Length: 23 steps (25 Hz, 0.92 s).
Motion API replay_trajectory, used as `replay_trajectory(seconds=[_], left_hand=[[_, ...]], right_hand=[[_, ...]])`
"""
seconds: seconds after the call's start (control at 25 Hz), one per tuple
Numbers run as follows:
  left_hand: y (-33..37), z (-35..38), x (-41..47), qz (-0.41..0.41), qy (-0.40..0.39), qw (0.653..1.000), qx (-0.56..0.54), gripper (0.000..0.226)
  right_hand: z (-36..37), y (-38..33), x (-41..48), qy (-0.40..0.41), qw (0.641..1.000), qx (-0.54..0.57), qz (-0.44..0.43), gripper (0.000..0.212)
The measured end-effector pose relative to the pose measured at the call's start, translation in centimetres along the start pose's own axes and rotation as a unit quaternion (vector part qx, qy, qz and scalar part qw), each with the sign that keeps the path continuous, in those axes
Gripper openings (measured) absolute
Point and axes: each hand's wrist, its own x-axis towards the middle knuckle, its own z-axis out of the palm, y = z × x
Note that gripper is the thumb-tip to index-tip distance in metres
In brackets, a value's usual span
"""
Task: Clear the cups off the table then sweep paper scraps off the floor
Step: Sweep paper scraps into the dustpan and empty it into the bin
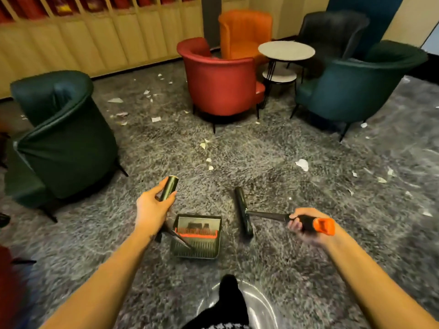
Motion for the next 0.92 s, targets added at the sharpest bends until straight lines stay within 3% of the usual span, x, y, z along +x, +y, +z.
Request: replay_trajectory(seconds=[0.12,0.24,0.36,0.48,0.52,0.64,0.76,0.92], left_hand=[[1.6,2.9,11.2,-0.005,-0.010,1.000,0.011,0.048],[3.2,5.4,20.6,0.001,-0.025,0.999,0.027,0.048],[3.3,8.4,29.3,0.010,-0.041,0.998,0.049,0.051],[2.2,11.4,37.6,0.007,-0.058,0.997,0.046,0.051],[1.7,12.6,40.7,0.010,-0.066,0.997,0.044,0.049],[0.8,16.3,48.8,-0.036,-0.088,0.995,0.041,0.042],[0.4,18.4,54.9,-0.087,-0.089,0.991,0.049,0.037],[0.1,19.2,59.3,-0.118,-0.090,0.987,0.058,0.032]], right_hand=[[4.9,-10.9,3.5,-0.011,1.000,-0.006,0.025,0.005],[9.1,-19.5,6.1,-0.032,0.999,0.023,0.016,0.027],[13.4,-29.0,10.5,-0.022,0.998,-0.030,-0.046,0.039],[17.4,-38.6,17.5,-0.031,0.993,-0.109,-0.020,0.061],[18.8,-42.1,20.1,-0.037,0.990,-0.139,-0.001,0.058],[23.0,-52.6,27.6,-0.011,0.985,-0.172,0.003,0.013],[27.3,-60.3,33.5,0.005,0.973,-0.230,-0.013,0.015],[33.4,-66.2,39.1,0.031,0.930,-0.365,-0.023,0.027]])
